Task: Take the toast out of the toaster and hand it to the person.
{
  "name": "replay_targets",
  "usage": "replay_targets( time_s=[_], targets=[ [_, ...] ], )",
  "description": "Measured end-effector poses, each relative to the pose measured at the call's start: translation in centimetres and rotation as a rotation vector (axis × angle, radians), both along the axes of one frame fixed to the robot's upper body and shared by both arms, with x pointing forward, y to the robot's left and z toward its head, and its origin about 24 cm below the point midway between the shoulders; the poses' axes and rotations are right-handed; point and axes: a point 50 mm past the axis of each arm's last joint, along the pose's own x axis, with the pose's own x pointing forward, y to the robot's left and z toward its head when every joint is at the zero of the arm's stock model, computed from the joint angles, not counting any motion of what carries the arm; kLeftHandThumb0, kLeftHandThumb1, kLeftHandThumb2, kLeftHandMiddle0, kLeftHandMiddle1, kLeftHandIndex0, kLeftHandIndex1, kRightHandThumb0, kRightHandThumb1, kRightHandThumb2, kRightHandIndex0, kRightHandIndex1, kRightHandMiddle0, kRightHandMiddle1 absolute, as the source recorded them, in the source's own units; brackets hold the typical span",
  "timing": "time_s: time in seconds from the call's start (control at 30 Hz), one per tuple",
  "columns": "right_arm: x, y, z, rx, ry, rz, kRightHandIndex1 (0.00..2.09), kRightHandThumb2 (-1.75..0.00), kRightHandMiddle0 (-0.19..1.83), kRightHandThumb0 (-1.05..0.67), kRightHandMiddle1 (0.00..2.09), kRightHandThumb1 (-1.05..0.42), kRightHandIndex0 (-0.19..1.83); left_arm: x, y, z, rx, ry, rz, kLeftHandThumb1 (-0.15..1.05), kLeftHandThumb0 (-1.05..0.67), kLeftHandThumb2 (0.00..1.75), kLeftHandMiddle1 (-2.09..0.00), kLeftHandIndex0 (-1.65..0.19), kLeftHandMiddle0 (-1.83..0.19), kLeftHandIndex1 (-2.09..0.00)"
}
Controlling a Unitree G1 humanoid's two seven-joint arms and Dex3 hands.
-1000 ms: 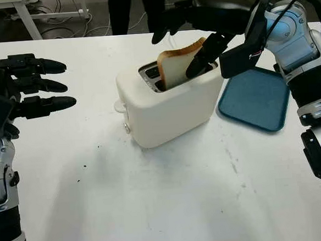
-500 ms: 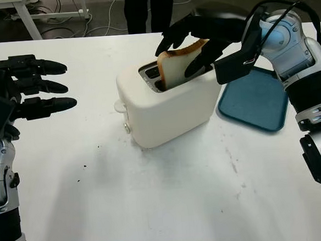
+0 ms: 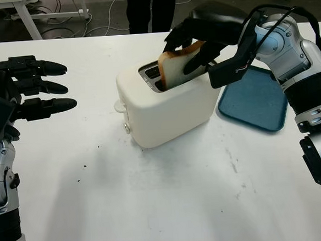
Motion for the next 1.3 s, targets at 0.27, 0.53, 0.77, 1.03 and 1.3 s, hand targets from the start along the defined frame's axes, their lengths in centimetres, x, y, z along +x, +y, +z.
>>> replay_targets(
  time_s=[0.27, 0.53, 0.77, 1.03, 1.3],
  targets=[
    [-0.2, -0.2, 0.2, -0.025, -0.059, -0.006, 1.53, -0.20, 1.05, -0.62, 1.37, -0.92, 1.13, 0.0, 0.0, -0.1, -0.003, 0.000, 0.000, 0.33, -0.99, 0.00, -0.54, -1.15, -1.17, -0.36],
    [-0.1, -0.4, 0.0, -0.035, 0.019, 0.003, 1.74, -0.11, 0.95, -0.46, 1.60, -0.92, 1.07, 0.0, 0.0, -0.1, -0.003, 0.001, 0.000, 0.33, -0.99, 0.00, -0.56, -1.15, -1.16, -0.38],
    [0.6, -1.6, 1.5, 0.135, 0.077, -0.007, 1.75, -0.13, 0.89, -0.42, 1.74, -0.92, 1.08, 0.0, 0.0, -0.1, -0.005, 0.003, 0.001, 0.34, -1.01, 0.00, -0.58, -1.15, -1.16, -0.39],
    [1.6, -3.6, 3.5, 0.379, 0.110, -0.041, 1.75, -0.12, 0.91, -0.33, 1.74, -0.92, 1.11, 0.1, 0.1, -0.2, -0.005, 0.006, 0.002, 0.32, -0.96, 0.00, -0.58, -1.14, -1.15, -0.39],
    [2.1, -5.6, 4.8, 0.543, 0.144, -0.075, 1.75, -0.21, 0.94, -0.32, 1.75, -0.92, 1.11, 0.1, 0.1, -0.2, -0.006, 0.007, 0.002, 0.33, -0.96, 0.00, -0.58, -1.13, -1.14, -0.40]
  ],
)
